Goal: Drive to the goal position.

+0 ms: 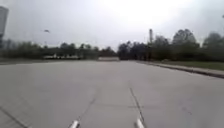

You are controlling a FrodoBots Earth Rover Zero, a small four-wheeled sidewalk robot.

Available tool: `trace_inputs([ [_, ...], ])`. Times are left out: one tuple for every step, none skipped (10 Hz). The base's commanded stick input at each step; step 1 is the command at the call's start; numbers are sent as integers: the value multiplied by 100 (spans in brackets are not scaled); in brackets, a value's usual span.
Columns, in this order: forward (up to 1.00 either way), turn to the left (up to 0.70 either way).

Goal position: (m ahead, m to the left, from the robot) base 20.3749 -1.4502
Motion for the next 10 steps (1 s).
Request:
trace_inputs([
  [100,-40],
  [100,-40],
  [100,-40],
  [100,-40],
  [100,-25],
  [100,-8],
  [100,0],
  [100,0],
  [100,0],
  [100,0],
])
